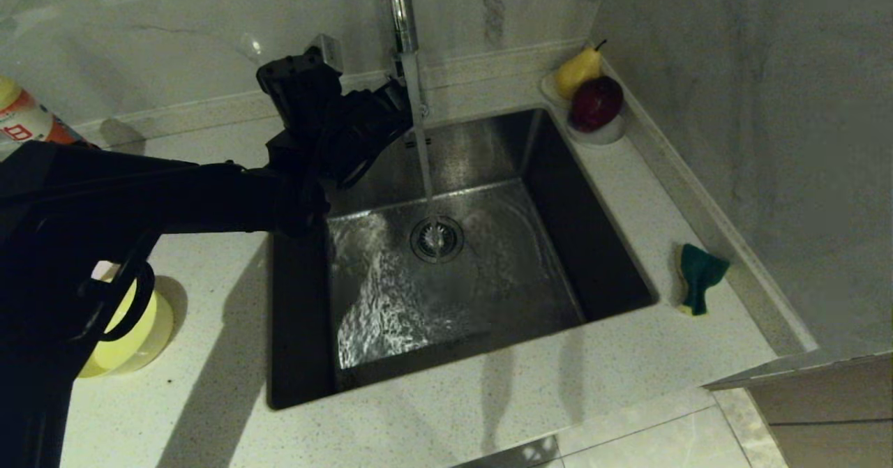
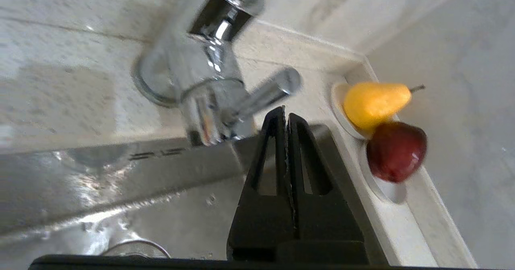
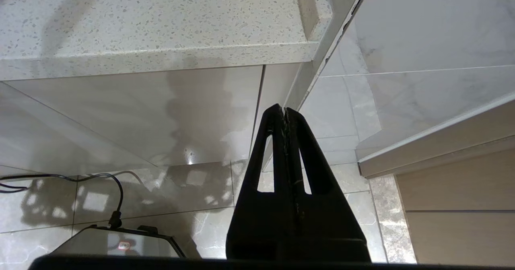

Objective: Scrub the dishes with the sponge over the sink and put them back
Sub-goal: Turn off the faucet

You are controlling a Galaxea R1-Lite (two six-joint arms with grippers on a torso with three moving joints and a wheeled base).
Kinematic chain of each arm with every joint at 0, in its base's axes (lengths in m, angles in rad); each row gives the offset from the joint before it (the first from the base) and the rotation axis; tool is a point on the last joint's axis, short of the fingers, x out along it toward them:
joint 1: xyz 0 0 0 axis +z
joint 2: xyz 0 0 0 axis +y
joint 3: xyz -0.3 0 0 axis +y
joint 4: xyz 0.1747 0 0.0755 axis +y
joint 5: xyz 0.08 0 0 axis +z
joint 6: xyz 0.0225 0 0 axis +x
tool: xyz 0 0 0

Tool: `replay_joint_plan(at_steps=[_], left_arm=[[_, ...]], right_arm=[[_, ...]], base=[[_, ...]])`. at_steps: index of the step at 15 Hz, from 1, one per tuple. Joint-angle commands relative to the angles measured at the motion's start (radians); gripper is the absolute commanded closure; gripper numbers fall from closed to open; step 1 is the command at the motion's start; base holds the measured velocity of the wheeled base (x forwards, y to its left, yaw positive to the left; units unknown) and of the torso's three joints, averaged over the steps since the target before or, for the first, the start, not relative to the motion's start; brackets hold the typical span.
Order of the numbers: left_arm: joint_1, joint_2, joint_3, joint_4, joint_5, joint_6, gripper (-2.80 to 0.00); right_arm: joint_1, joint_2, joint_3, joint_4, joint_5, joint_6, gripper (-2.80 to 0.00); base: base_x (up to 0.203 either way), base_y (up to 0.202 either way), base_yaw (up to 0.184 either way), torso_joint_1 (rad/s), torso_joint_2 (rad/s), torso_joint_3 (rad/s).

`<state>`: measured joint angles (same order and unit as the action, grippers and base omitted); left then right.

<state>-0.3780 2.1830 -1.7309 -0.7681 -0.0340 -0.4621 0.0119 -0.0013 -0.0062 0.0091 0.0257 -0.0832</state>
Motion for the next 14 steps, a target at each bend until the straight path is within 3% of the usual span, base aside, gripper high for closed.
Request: replay_joint_plan(at_steps=[1,9,14], left_arm=[[0.014,0.006,-0.004,-0.004,0.003,0.004,0.00],[0.087,0.014,-0.005,-0.002,0.038,0.029,0.00],[0.091,-0.007,-0.008,0.000,0.046,0.028,0.00]], right_arm=[[0.000,-0.003,0.000,0.000,-0.001,-0.001,0.00],[0.000,-0.003,0.000,0.000,0.000,-0.001,0.00],[0.000,-0.002,0.000,0.000,0.000,-0.001,0.00]], base=[[0.000,0.000,0.000,0.000,0.00,0.000],[0.000,0.000,0.000,0.000,0.00,0.000],[0.000,0.000,0.000,0.000,0.00,0.000]])
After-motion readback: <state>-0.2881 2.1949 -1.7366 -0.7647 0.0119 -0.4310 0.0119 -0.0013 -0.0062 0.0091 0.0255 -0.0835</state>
